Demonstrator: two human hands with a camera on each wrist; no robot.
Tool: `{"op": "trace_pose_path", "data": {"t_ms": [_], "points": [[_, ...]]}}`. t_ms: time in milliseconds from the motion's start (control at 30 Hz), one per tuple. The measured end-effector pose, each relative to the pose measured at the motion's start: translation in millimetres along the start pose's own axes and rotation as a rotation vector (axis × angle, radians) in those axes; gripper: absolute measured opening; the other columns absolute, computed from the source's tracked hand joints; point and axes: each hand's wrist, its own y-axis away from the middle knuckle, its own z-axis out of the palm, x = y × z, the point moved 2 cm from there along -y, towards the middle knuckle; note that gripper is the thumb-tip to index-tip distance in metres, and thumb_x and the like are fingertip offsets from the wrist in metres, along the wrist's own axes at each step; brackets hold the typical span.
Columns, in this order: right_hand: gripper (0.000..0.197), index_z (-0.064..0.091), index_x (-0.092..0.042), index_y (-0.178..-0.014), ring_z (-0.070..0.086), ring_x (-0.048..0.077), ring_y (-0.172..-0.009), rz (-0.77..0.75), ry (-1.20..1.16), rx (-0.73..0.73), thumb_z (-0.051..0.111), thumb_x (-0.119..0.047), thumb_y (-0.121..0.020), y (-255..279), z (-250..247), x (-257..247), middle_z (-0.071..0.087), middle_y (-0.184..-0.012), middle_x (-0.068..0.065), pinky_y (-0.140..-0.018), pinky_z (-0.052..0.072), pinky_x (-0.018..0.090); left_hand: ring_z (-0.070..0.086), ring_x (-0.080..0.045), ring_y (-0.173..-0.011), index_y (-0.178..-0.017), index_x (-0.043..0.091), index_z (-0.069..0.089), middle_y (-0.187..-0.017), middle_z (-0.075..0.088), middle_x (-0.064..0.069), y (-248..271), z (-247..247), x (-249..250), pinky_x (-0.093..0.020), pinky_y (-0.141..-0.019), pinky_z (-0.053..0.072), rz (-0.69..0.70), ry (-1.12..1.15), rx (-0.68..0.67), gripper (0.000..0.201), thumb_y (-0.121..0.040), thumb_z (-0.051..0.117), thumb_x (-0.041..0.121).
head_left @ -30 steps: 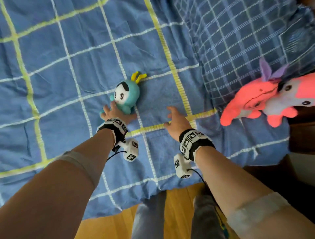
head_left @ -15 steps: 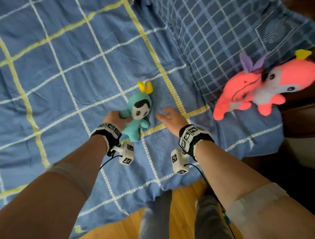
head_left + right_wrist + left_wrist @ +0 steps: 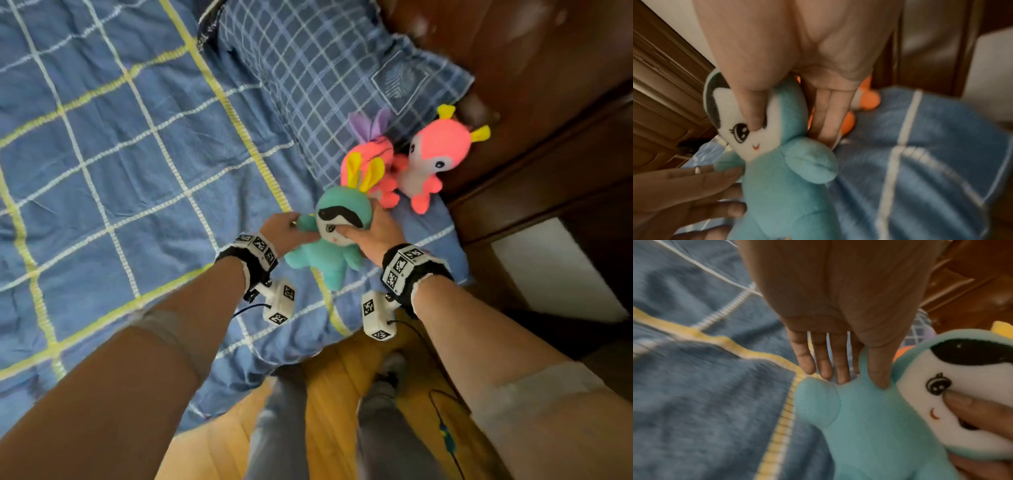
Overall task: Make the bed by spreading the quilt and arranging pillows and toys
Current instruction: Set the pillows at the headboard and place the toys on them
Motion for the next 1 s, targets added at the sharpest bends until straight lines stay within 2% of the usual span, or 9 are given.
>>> {"op": "trace_pose_path", "data": {"t_ms": [100,233,400,500,567,767,867,933,1000], "points": [[0.063,0.051,-0.021,-0.128,0.06,0.026,-0.113,0.087,0.079,0.173,0.081,-0.036,-0.075,13,-84,25,0.065,-0.122,0.001,-0.097,0.048,0.037,0.063,-0.023,-0.098,-0.127,0.011,0.056,-0.121,0.064,-0.013,-1,52,56,-0.04,-0.089,0.054,0.013,0.072,-0.03,0.052,-0.083,0.075,0.03],[0.061,0.043,-0.016,-0.122,0.062,0.03,-0.108,0.237,0.088,0.314,0.075,-0.043,-0.079,19,-153,49,0.064,-0.117,0.006,-0.091,0.049,0.039,0.052,-0.035,-0.123,-0.141,0.011,0.037,-0.136,0.049,-0.017,-17,85,97,-0.047,-0.103,0.044,0.01,-0.025,0.172,0.088,-0.068,0.074,0.044],[0.077,0.029,-0.01,-0.126,0.062,0.041,-0.108,0.372,-0.102,0.416,0.073,-0.045,-0.075,-28,-149,71,0.058,-0.123,0.018,-0.089,0.053,0.054,0.035,-0.033,-0.138,-0.153,0.011,0.012,-0.152,0.026,-0.016,-39,91,99,-0.046,-0.113,0.033,-0.058,-0.014,0.296,0.108,-0.07,0.074,0.04],[0.084,0.016,-0.002,-0.143,0.058,0.043,-0.114,0.485,-0.169,0.405,0.066,-0.041,-0.087,-52,-122,87,0.054,-0.131,0.022,-0.094,0.051,0.054,0.051,-0.029,-0.123,-0.151,0.013,0.013,-0.142,0.041,-0.012,-57,91,87,-0.04,-0.096,0.048,-0.021,0.083,0.222,0.117,-0.057,0.075,0.045],[0.086,0.013,0.0,-0.146,0.057,0.043,-0.117,0.522,-0.118,0.371,0.062,-0.044,-0.09,-55,-112,93,0.052,-0.133,0.022,-0.096,0.049,0.053,0.058,-0.018,-0.104,-0.15,0.013,0.016,-0.125,0.05,-0.002,-62,95,76,-0.032,-0.082,0.051,-0.029,0.15,0.151,0.103,-0.069,0.079,0.025],[0.068,0.032,-0.009,-0.142,0.057,0.036,-0.12,0.445,-0.009,0.433,0.066,-0.037,-0.089,-46,-123,103,0.058,-0.134,0.016,-0.099,0.044,0.04,0.058,-0.025,-0.109,-0.145,0.02,0.026,-0.118,0.06,-0.006,-77,105,66,-0.042,-0.098,0.049,0.031,0.261,0.046,0.09,-0.07,0.075,0.017],[0.058,0.04,-0.013,-0.14,0.057,0.034,-0.12,0.405,-0.007,0.462,0.062,-0.032,-0.09,-44,-130,98,0.059,-0.133,0.012,-0.099,0.044,0.038,0.061,-0.026,-0.106,-0.138,0.017,0.034,-0.117,0.061,-0.007,-76,105,73,-0.036,-0.091,0.053,-0.026,0.198,0.085,0.084,-0.067,0.068,0.047],[0.053,0.048,-0.011,-0.135,0.058,0.034,-0.119,0.407,0.004,0.42,0.061,-0.034,-0.089,-45,-133,97,0.061,-0.131,0.012,-0.098,0.046,0.039,0.058,-0.018,-0.086,-0.124,0.012,0.043,-0.099,0.058,-0.005,-75,106,78,-0.01,-0.068,0.05,-0.05,0.229,0.105,0.055,-0.079,0.062,0.038],[0.052,0.053,-0.01,-0.13,0.061,0.033,-0.116,0.394,0.012,0.382,0.061,-0.038,-0.087,-46,-131,99,0.064,-0.127,0.013,-0.097,0.049,0.04,0.043,-0.01,-0.065,-0.089,0.02,0.045,-0.077,0.045,0.001,-72,111,86,-0.004,-0.044,0.037,-0.036,0.237,0.114,0.01,-0.091,0.053,0.015]]}}
